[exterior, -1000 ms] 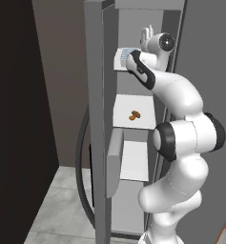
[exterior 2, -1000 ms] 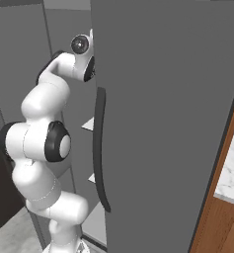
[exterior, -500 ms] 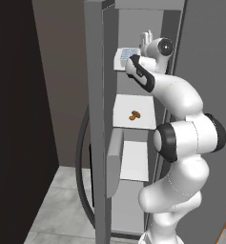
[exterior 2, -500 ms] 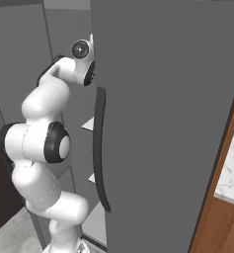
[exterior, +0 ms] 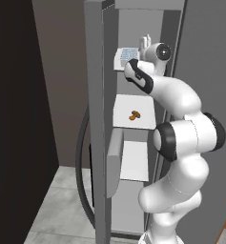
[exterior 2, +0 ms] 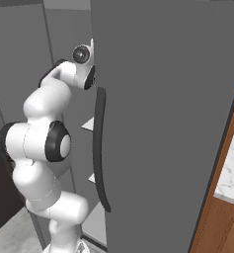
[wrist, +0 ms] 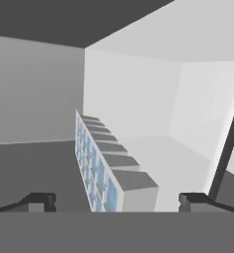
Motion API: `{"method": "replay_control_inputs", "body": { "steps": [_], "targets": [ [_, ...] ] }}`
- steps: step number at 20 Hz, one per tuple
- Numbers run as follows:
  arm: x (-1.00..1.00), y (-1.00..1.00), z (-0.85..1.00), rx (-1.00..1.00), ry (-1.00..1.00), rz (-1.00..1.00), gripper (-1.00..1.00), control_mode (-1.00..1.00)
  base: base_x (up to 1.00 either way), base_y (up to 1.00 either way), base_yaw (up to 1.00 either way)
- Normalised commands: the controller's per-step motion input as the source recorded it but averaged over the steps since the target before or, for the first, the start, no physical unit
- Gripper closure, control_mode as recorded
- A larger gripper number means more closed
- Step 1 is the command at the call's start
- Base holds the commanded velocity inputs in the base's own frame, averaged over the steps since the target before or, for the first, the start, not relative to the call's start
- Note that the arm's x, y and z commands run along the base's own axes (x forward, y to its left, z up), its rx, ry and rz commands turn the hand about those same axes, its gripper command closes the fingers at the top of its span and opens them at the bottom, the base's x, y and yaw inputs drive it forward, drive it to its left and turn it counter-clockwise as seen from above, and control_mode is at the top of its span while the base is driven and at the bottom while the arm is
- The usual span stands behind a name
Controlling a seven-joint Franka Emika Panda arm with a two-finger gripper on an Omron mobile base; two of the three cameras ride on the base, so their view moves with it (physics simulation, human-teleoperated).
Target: Open the freezer door, pick up the ice cube tray from the freezer, and place it on the dining counter.
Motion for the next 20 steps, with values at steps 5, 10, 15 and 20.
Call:
{"method": "replay_control_inputs", "body": {
  "steps": [5,10,15,20],
  "targets": [
    [0.07,0.0,-0.07,0.0,0.0,0.0,-1.0,-1.0,0.0,0.0,0.0],
    [0.05,0.0,-0.08,0.0,0.0,0.0,-1.0,-1.0,0.0,0.0,0.0],
    [0.03,0.0,-0.11,0.0,0.0,0.0,-1.0,-1.0,0.0,0.0,0.0],
    [0.0,0.0,-0.09,0.0,0.0,0.0,-1.0,-1.0,0.0,0.0,0.0]
  ]
}}
